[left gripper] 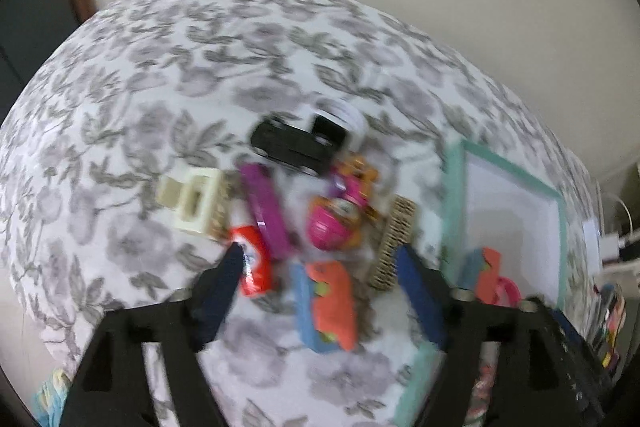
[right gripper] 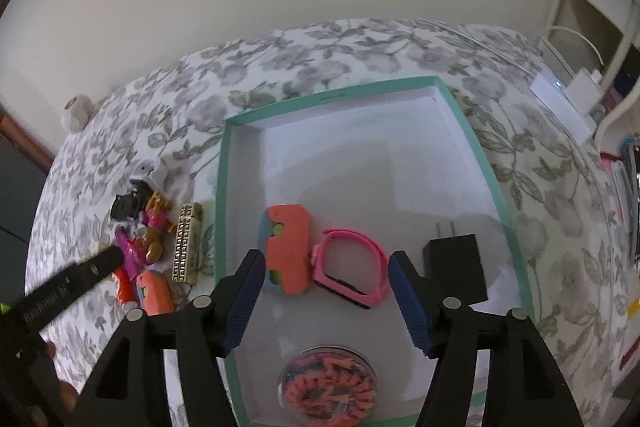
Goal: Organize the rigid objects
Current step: 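Lift both grippers from the tray and move toward the loose toys, then grasp the cream hair clip with the left gripper while the right grasps the pink-blue block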
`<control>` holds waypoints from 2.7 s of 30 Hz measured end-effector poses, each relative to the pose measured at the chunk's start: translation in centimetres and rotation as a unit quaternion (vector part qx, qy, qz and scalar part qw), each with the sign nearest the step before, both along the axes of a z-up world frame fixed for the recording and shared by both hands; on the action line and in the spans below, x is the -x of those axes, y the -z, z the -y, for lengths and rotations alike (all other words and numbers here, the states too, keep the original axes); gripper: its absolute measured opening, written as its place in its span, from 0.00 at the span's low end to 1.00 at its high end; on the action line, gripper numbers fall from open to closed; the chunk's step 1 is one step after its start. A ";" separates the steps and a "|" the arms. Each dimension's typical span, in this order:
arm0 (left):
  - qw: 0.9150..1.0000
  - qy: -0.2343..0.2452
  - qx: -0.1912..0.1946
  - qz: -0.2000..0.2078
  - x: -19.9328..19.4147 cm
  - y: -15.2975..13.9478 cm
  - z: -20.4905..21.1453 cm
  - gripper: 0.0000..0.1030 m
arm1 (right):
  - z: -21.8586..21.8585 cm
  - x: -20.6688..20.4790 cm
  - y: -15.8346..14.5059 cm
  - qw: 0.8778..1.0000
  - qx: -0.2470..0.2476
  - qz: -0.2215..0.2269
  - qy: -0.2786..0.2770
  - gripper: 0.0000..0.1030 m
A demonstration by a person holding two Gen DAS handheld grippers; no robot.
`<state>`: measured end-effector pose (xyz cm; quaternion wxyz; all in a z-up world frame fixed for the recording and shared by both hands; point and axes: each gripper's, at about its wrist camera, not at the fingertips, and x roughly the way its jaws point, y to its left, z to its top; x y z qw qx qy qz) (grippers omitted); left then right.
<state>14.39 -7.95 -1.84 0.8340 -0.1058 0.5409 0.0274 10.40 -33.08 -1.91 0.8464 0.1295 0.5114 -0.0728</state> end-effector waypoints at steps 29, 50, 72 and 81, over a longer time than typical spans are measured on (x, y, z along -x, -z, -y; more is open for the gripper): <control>0.982 -0.169 0.079 -0.038 -0.1 1.8 -14.6 0.97 | -14.3 -2.0 2.2 0.981 0.011 0.002 -0.194 1.00; 0.995 -0.088 0.030 -0.041 -2.7 4.3 -10.1 0.92 | -16.8 -2.5 7.0 0.973 0.029 -0.050 -0.224 0.82; 0.994 -0.100 0.020 -0.038 -2.9 5.1 -10.4 0.48 | -16.6 -2.1 7.1 0.973 0.005 -0.047 -0.226 0.44; 0.989 -0.142 0.021 -0.044 -2.3 4.8 -11.7 0.48 | -15.3 -2.1 6.4 0.976 -0.012 -0.046 -0.213 0.44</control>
